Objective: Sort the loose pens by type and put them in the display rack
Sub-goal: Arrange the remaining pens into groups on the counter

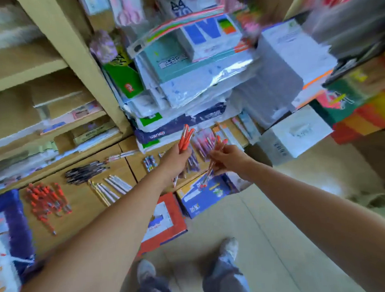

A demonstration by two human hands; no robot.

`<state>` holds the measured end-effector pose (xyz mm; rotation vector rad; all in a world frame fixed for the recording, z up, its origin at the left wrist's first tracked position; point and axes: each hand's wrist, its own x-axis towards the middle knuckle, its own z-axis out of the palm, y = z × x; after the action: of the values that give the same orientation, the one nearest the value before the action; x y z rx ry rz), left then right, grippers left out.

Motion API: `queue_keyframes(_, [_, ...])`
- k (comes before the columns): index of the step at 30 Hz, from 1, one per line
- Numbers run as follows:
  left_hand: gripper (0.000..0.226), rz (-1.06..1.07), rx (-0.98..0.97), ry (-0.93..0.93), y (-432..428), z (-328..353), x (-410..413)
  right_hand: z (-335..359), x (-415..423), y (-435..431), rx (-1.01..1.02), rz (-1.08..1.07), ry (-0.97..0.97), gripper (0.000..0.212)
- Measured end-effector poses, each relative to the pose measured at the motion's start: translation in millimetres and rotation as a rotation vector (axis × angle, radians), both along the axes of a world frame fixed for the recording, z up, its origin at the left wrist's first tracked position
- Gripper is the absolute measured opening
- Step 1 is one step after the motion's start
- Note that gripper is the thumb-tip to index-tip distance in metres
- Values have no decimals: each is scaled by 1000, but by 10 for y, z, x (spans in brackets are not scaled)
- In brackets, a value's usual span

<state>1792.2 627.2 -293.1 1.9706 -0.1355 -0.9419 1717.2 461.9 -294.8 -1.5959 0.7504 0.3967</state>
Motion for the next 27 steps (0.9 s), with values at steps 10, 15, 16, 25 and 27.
queue_keyframes(10, [21,-94,1,-72,-2230,235,-71,343,-388,-2181,-15,-365,-105,8])
queue_keyframes(15, [23,-147,1,-99,-3131,290,165,432,-238,-3055,-29,-466,-118,10])
queue_keyframes(16, [23,-159,5,-100,-3297,290,217,456,-188,-3204,-25,-489,-136,8])
queue_keyframes(25, [16,-206,-27,-101,-4599,313,671,521,345,-4554,-8,-578,-231,11])
queue_keyframes(27, [14,-185,-18,-98,-4888,329,774,516,476,-4871,-8,-579,-239,13])
